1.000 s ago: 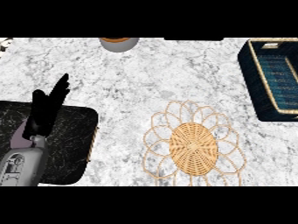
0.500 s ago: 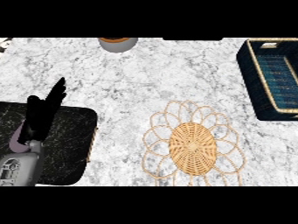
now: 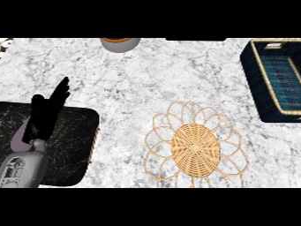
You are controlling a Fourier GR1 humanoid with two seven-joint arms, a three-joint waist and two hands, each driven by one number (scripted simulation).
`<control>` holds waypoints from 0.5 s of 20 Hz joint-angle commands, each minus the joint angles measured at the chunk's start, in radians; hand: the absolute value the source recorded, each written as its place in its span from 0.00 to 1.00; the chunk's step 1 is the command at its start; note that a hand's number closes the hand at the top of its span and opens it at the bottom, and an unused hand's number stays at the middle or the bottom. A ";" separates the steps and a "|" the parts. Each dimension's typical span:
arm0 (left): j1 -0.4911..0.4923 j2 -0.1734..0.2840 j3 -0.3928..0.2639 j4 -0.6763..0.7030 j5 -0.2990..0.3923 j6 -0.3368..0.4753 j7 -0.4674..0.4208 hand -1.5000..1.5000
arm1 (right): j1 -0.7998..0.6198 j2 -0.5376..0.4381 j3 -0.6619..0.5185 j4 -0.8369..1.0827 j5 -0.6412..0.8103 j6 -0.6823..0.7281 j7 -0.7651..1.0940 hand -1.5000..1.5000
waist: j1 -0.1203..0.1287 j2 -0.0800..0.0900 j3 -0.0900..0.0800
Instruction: Pick the squash from the placemat and place it in the basket
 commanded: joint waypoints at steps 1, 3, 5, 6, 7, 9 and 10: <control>-0.018 -0.005 -0.007 0.011 -0.016 0.008 0.009 0.50 | 0.011 -0.047 -0.008 0.096 0.012 -0.027 -0.085 1.00 | 0.002 0.001 0.000; -0.050 0.001 0.003 0.041 -0.008 0.000 0.010 0.50 | 0.069 0.032 -0.045 0.087 -0.033 -0.092 -0.072 1.00 | -0.002 0.001 0.000; -0.022 0.013 0.014 0.018 0.003 -0.010 -0.006 0.50 | 0.053 0.019 -0.106 0.135 -0.077 -0.065 -0.023 1.00 | 0.001 0.000 0.000; -0.009 -0.023 -0.011 0.022 -0.012 0.012 -0.027 0.50 | 0.042 0.001 -0.134 0.193 -0.083 -0.109 -0.039 1.00 | 0.013 0.007 0.001; -0.037 -0.001 0.005 0.054 -0.013 0.004 -0.024 0.50 | 0.058 0.049 -0.138 0.156 -0.106 -0.099 -0.003 0.00 | -0.003 0.001 0.000; -0.042 0.004 0.003 0.034 -0.008 -0.008 0.002 0.50 | 0.070 0.021 -0.161 0.199 -0.122 -0.129 -0.067 0.00 | 0.003 0.003 0.001; 0.003 0.016 0.008 0.004 -0.006 -0.015 -0.013 0.50 | 0.070 0.038 -0.170 0.203 -0.133 -0.156 -0.076 0.00 | 0.009 0.002 0.001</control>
